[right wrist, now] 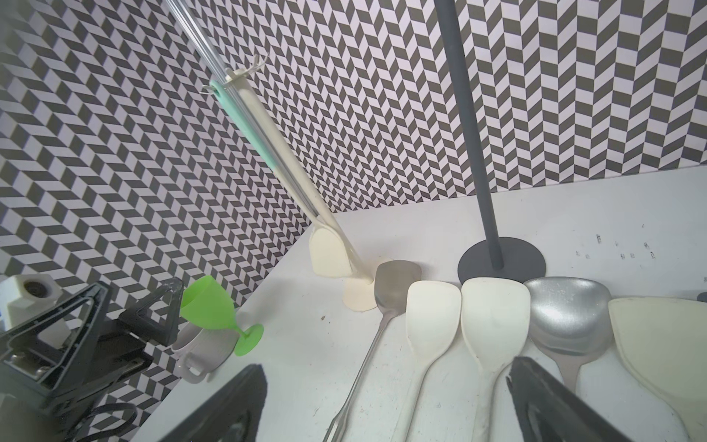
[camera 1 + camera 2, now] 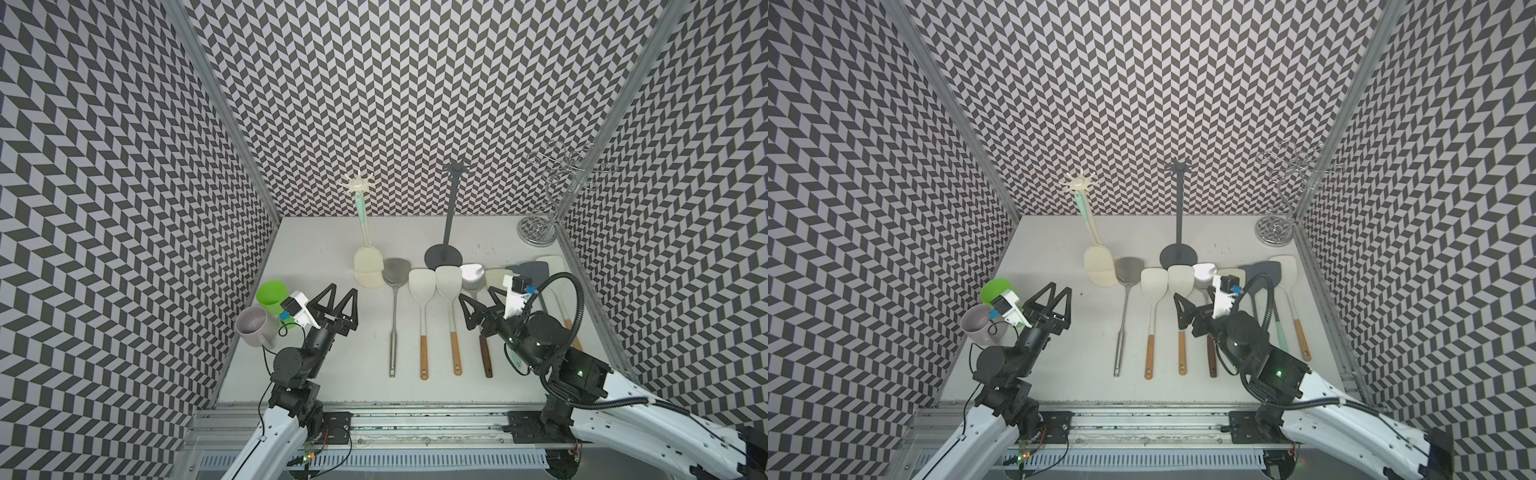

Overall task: Take the spatula off the kitchen utensil rack
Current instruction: Adjust the spatula at the center of the board, then take off the spatula from the rack.

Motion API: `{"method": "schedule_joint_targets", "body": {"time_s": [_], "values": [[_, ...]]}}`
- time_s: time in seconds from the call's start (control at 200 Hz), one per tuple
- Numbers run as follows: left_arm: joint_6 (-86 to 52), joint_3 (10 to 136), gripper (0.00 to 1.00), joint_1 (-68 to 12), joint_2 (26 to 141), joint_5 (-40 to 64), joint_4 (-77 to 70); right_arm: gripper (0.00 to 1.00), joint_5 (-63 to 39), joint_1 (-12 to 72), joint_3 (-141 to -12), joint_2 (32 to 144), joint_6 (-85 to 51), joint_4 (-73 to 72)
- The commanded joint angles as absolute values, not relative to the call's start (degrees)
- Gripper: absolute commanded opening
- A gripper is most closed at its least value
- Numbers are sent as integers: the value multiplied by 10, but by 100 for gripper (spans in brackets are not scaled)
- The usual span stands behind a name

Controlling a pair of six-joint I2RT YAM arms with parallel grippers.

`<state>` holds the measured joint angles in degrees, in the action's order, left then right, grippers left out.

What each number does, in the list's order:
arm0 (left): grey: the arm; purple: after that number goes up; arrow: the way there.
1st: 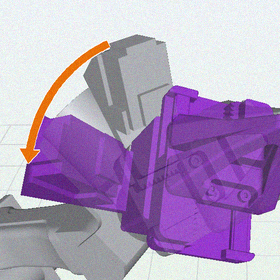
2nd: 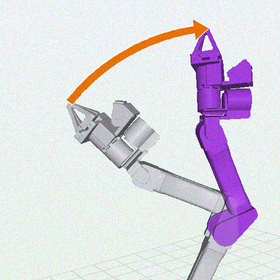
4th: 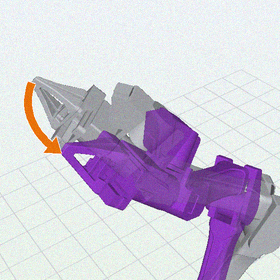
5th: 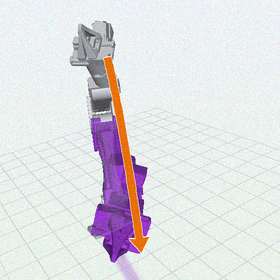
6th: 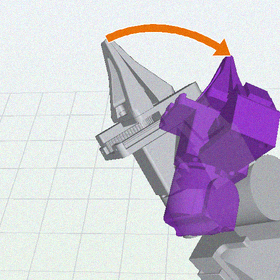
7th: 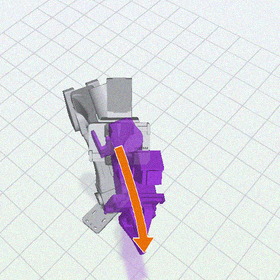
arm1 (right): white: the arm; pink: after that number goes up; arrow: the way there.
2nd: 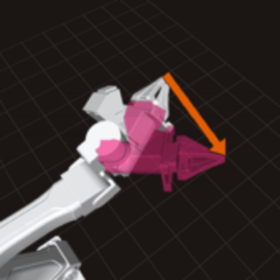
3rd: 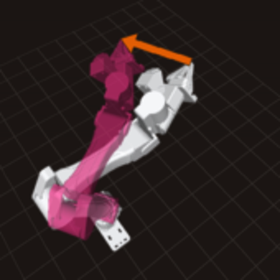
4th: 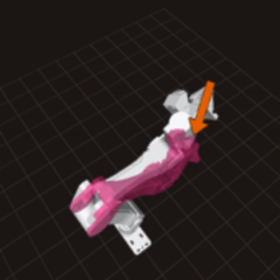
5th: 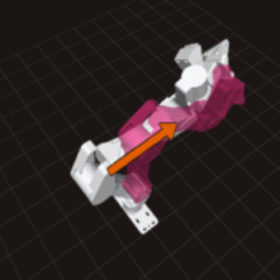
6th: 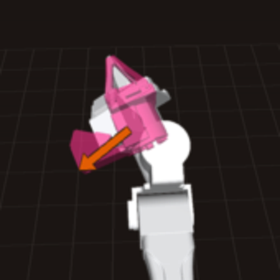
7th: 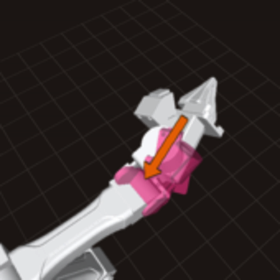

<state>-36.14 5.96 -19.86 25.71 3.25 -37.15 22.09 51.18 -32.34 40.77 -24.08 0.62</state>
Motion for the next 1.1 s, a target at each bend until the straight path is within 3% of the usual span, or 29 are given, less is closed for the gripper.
{"method": "schedule_joint_targets", "body": {"time_s": [0.0, 0.165, 0.481, 0.766, 0.926, 1.097], "values": [[-334, 100, 99, -201, 316, 21, -346, 100, 151, 473, -314, 436, -251, -70], [-281, 190, 99, -200, 423, 11, -266, 100, 17, 393, -218, 451, -279, -195], [-207, 331, 99, -200, 570, -28, -209, 100, 64, 383, -144, 477, -282, -271], [-116, 378, 97, -200, 655, -82, -332, 100, 100, 383, -132, 478, -282, -293], [-76, 424, 88, -199, 725, -97, -354, 100, 102, 383, -115, 501, -281, -308], [-50, 471, 68, -199, 779, -97, -363, 100, 90, 383, -147, 535, -274, -286]]}}
